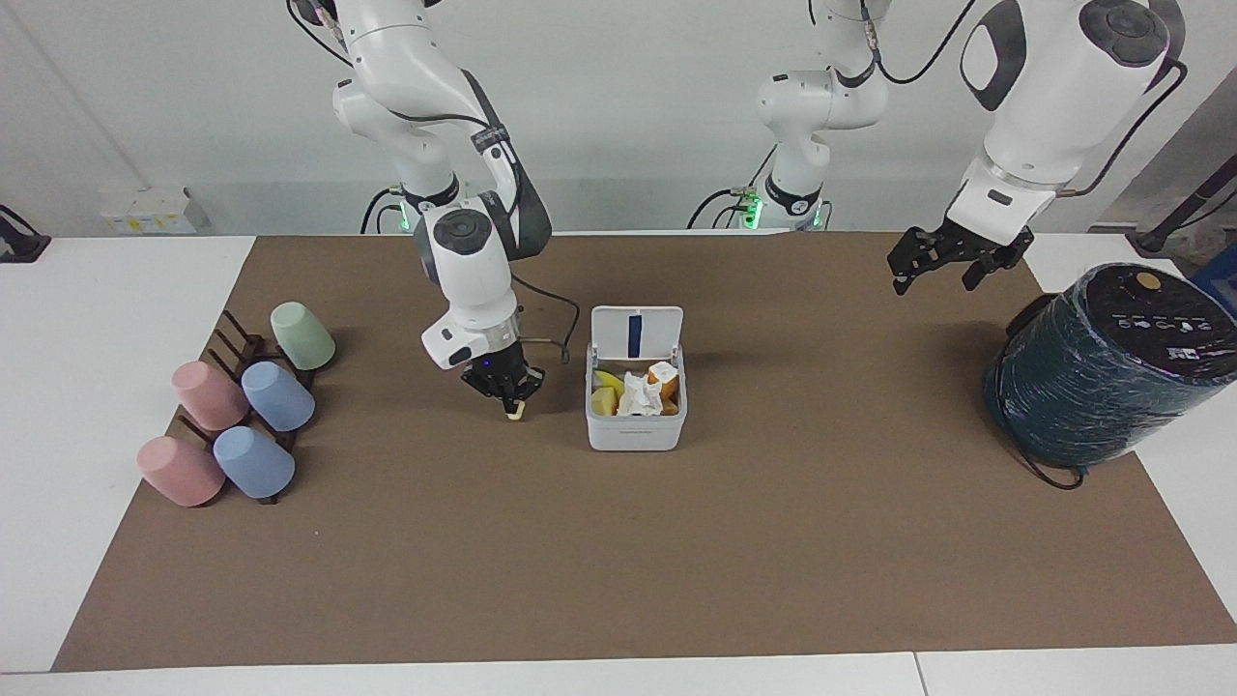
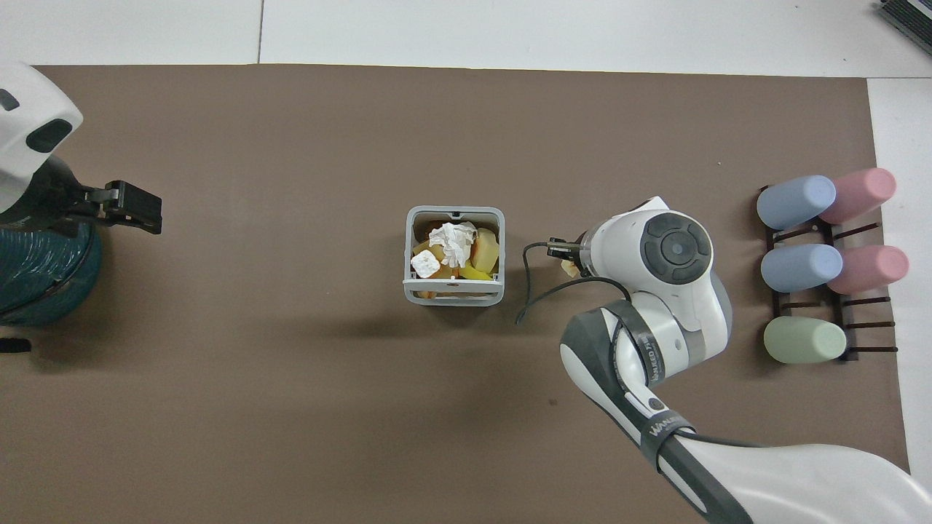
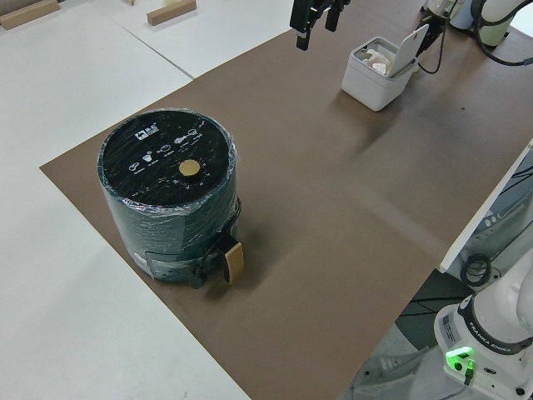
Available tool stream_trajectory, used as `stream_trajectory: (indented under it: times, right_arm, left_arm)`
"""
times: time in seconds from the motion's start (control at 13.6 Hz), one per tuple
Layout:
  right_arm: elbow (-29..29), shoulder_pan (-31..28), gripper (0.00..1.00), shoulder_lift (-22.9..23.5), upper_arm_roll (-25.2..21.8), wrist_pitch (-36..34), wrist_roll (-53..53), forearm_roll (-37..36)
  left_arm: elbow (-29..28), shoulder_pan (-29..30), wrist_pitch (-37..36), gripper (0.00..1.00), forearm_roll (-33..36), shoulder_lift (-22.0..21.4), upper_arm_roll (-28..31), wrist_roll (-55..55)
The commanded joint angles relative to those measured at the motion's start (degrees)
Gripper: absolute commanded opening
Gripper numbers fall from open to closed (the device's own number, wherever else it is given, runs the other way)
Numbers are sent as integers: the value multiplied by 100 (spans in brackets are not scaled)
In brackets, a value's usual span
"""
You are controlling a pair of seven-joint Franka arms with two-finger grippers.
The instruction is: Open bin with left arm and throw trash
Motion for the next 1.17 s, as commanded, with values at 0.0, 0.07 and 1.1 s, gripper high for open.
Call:
stream_trajectory:
  times: [0.0, 0.07, 1.1]
  right_arm:
    - [760, -112, 0, 0, 37, -624, 141, 11]
    - [997, -103, 0, 52, 37, -669, 254, 20]
    - [1615, 960, 24, 422, 187, -238, 1758, 644]
  left_arm:
    - [-316, -8, 205, 100, 67, -235, 8, 60]
    - [-316, -8, 205, 100, 67, -236, 8, 60]
    - [-580, -8, 565, 100, -74, -341, 8, 209]
